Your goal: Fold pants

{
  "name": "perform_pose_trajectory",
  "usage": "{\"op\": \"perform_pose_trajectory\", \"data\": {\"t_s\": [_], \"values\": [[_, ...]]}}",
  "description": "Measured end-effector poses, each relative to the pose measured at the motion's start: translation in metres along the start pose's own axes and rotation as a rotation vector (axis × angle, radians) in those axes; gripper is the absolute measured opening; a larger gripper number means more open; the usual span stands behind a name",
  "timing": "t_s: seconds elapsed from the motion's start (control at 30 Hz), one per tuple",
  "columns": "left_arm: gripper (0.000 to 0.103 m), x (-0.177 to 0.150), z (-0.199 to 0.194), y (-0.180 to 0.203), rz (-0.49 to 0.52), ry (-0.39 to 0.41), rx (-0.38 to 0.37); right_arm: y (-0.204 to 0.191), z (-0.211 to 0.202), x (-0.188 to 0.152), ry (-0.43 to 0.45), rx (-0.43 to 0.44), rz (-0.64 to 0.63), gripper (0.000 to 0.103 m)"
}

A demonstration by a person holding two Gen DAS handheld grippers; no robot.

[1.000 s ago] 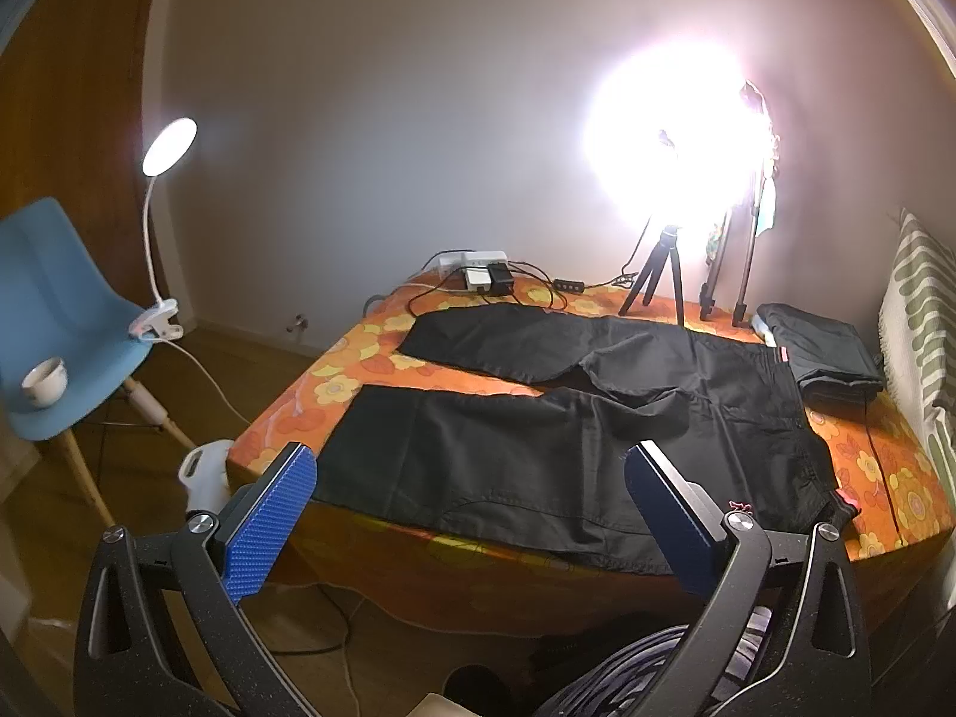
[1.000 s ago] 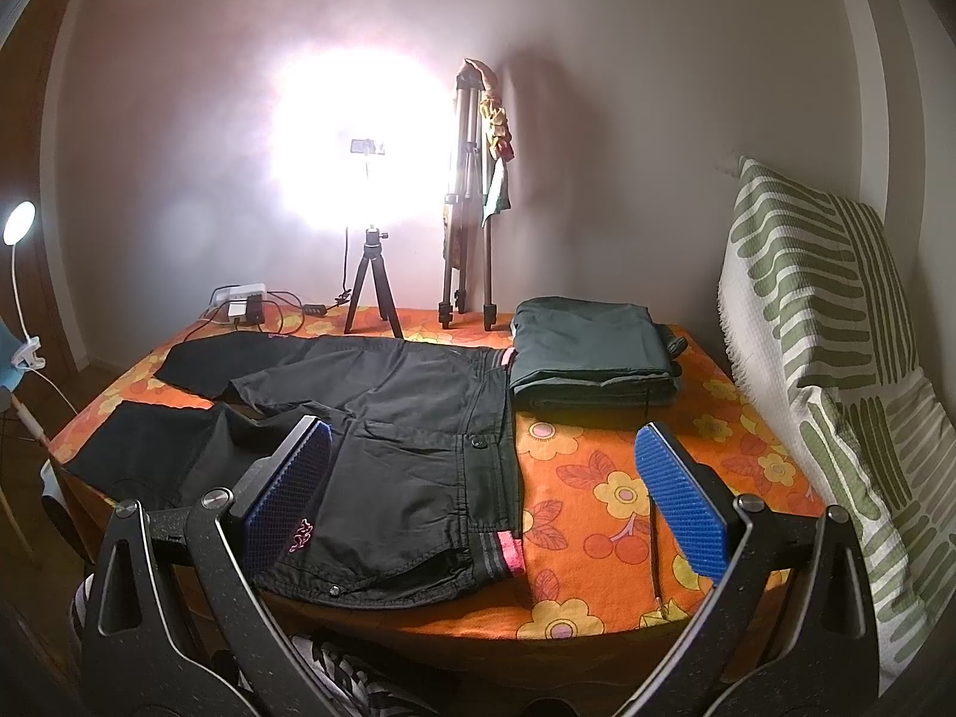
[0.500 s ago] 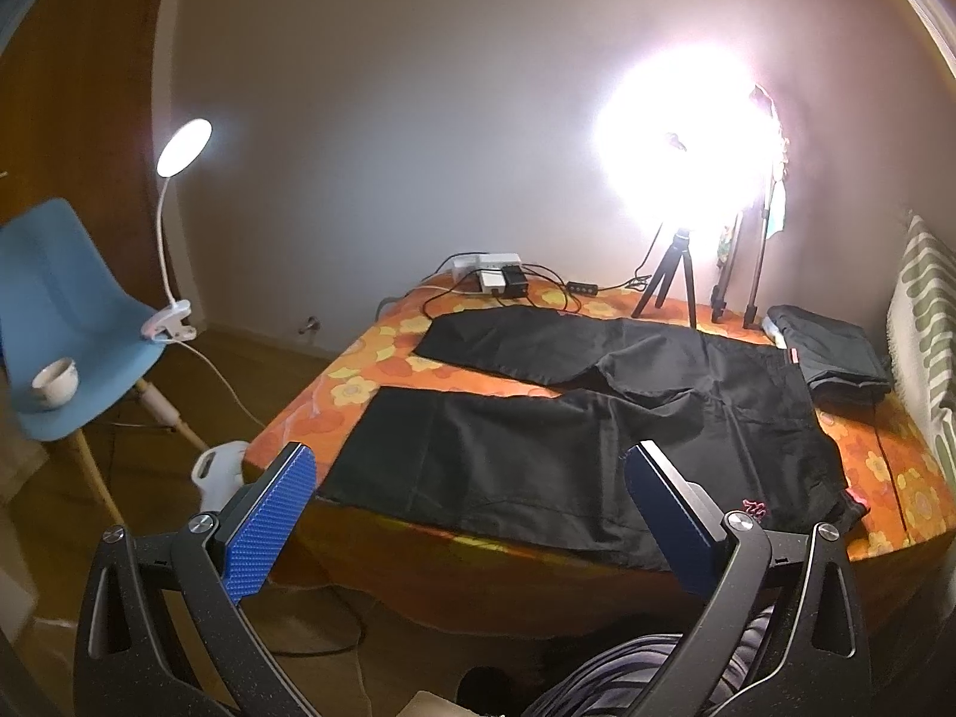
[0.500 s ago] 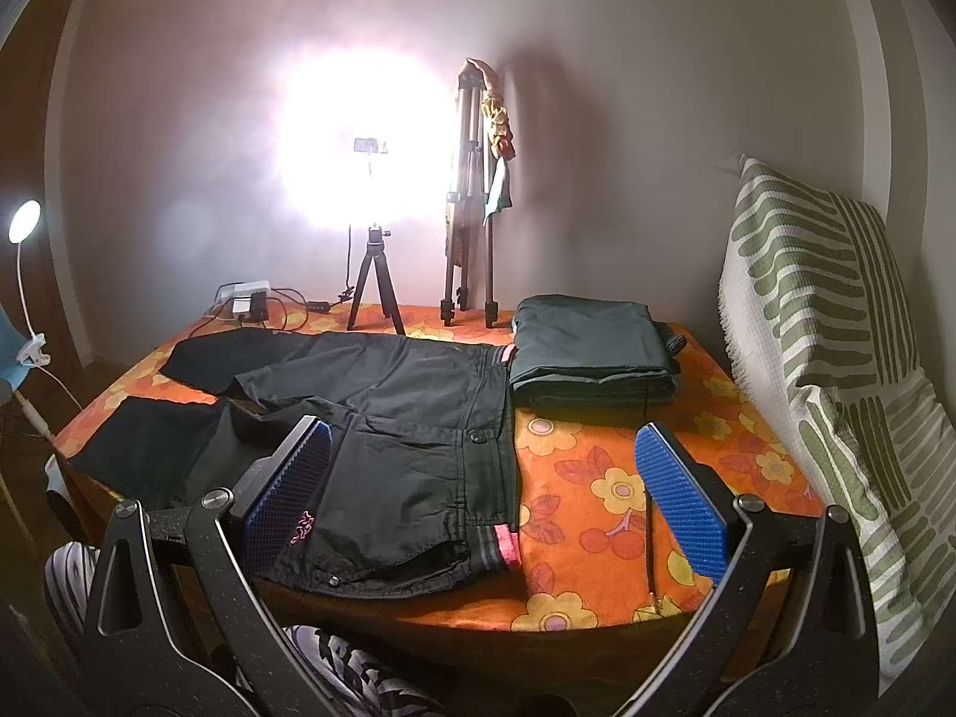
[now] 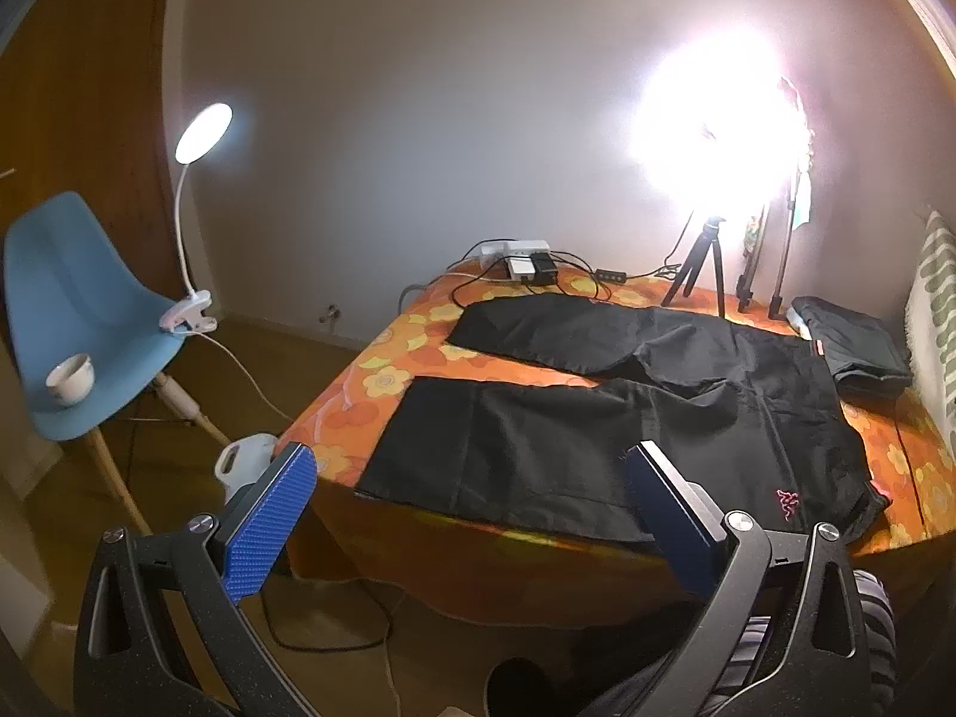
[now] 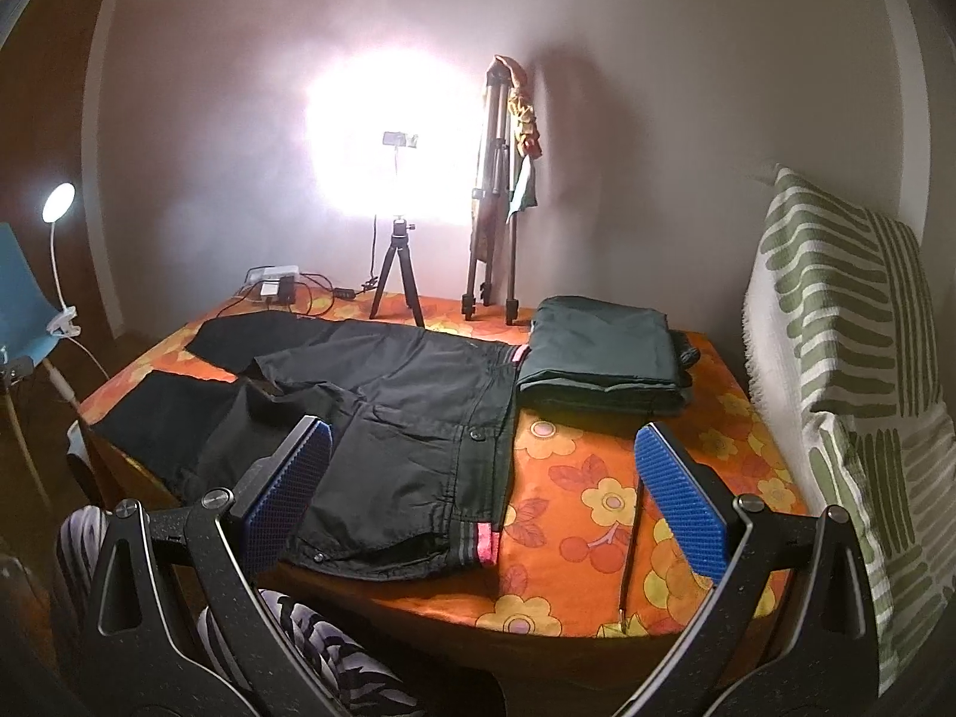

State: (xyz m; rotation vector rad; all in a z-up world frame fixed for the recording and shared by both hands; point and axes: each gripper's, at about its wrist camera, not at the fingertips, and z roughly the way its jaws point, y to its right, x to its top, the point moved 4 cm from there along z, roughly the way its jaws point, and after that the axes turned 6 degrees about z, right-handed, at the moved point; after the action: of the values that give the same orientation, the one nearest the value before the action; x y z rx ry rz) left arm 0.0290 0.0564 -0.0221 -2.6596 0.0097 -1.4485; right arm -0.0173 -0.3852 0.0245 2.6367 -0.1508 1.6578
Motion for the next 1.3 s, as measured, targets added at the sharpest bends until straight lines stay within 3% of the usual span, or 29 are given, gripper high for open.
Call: {"op": "perform_pose_trajectory", "data": {"t_s": [0.4, 0.63, 0.8, 1.03, 1.3], "values": [[0.098, 0.051, 0.062, -0.013, -0.011, -0.056, -0.036, 0.005, 0.063, 0.040, -0.011, 0.111, -0.045, 0.103], [0.097, 0.077, 0.123, -0.011, -0.035, -0.120, -0.099, -0.004, 0.127, 0.066, -0.064, 0.202, -0.089, 0.103], [0.097, 0.094, 0.164, -0.005, -0.032, -0.150, -0.115, -0.009, 0.176, 0.085, -0.098, 0.210, -0.121, 0.103], [0.096, 0.107, 0.220, 0.022, 0.041, -0.200, -0.132, -0.013, 0.271, 0.098, -0.227, 0.247, -0.163, 0.103], [0.091, 0.115, 0.288, 0.067, 0.098, -0.268, -0.194, -0.013, 0.397, 0.092, -0.431, 0.349, -0.098, 0.092]]}}
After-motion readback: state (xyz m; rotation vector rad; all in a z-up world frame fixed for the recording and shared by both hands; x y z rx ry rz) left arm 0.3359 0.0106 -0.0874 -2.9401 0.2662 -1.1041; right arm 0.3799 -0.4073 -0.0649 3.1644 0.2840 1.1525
